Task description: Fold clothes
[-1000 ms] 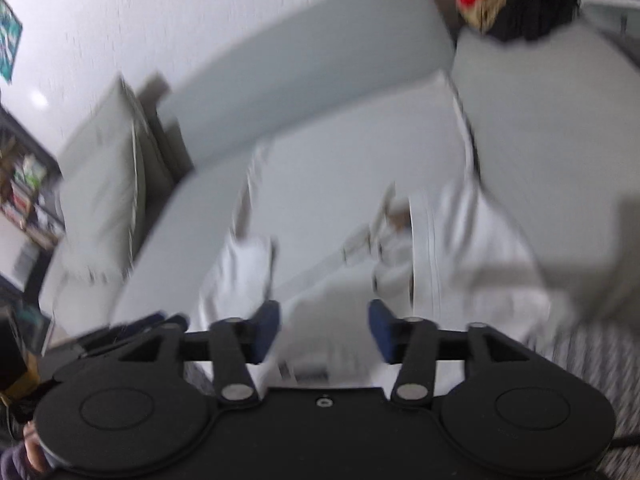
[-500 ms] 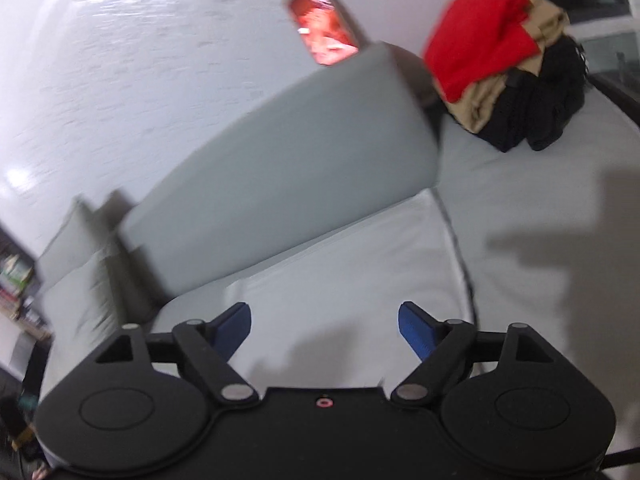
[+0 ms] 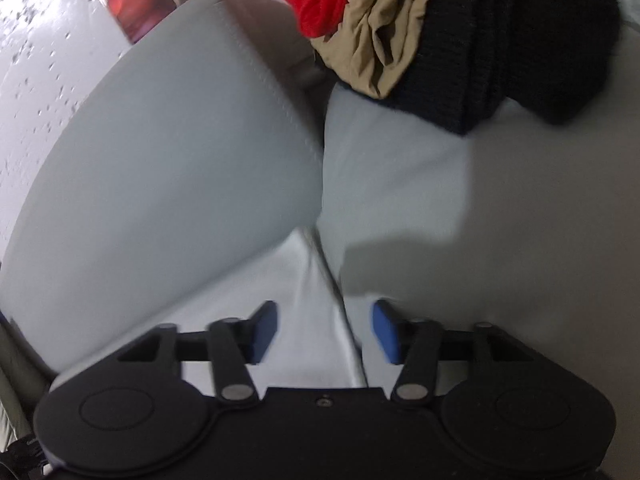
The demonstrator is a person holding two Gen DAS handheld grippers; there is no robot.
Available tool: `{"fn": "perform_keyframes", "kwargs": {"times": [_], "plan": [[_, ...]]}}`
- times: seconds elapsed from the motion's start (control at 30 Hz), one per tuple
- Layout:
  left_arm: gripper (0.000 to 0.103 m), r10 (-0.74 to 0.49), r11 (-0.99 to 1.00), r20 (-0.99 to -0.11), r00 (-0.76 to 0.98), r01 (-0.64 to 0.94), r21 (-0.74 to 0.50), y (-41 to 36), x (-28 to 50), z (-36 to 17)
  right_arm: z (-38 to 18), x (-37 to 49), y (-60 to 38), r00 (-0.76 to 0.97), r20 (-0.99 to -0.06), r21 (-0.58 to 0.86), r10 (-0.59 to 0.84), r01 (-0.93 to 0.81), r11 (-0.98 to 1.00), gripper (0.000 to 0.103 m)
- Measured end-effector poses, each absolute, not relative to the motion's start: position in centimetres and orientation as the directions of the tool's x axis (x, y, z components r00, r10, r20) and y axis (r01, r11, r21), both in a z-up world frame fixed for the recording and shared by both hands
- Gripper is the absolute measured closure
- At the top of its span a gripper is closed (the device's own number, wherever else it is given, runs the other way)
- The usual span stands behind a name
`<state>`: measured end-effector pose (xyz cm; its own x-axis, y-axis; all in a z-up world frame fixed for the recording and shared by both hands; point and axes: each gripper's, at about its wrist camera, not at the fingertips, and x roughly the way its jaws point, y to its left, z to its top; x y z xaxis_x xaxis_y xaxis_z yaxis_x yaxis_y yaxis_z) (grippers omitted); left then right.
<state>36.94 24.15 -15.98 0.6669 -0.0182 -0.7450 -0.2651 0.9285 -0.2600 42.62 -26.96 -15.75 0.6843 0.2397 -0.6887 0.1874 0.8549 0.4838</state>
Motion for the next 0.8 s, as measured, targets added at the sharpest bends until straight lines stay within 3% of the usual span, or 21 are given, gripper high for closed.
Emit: {"fn": "perform_keyframes", "kwargs": {"times": [0.27, 0.3, 0.33, 0.37, 0.4, 0.43, 0.6, 0.8], "plan": [[0.07, -0.008, 0.973, -0.751, 0.661, -0.166, -0.157, 22.2, 41.1, -15.9, -17.6, 48.0, -25.1, 0.658, -0.714, 0.393, 0.237, 0.098, 0.914, 0.072], [0.073, 0.002, 0.979, -0.751, 0.661, -0.155, -0.134, 21.8, 41.2, -15.8, -17.7, 48.3, -24.7, 0.661, -0.714, 0.379, 0.231, 0.087, 0.922, 0.072], [0.083, 0.014, 0.983, -0.75, 0.662, -0.145, -0.11, 21.4, 41.1, -15.7, -17.9, 48.5, -24.4, 0.663, -0.714, 0.363, 0.224, 0.076, 0.929, 0.073], [0.1, 0.023, 0.987, -0.749, 0.663, -0.135, -0.09, 21.0, 41.0, -15.5, -18.0, 48.6, -24.0, 0.666, -0.716, 0.341, 0.21, 0.07, 0.938, 0.076], [0.1, 0.032, 0.989, -0.747, 0.665, -0.128, -0.071, 20.7, 41.0, -15.3, -18.1, 48.7, -23.6, 0.669, -0.718, 0.316, 0.193, 0.066, 0.947, 0.09], [0.1, 0.054, 0.99, -0.739, 0.672, -0.13, -0.047, 20.5, 40.8, -15.0, -18.2, 48.7, -23.2, 0.672, -0.719, 0.29, 0.175, 0.062, 0.955, 0.098], [0.1, 0.12, 0.989, -0.67, 0.733, -0.146, 0.018, 19.2, 37.9, -12.0, -16.6, 46.3, -23.3, 0.717, -0.681, 0.305, 0.149, 0.093, 0.948, 0.099], [0.1, 0.149, 0.988, -0.588, 0.795, -0.137, 0.066, 17.8, 31.4, -6.7, -11.8, 39.4, -24.9, 0.781, -0.604, 0.43, 0.162, 0.149, 0.89, 0.099]]}}
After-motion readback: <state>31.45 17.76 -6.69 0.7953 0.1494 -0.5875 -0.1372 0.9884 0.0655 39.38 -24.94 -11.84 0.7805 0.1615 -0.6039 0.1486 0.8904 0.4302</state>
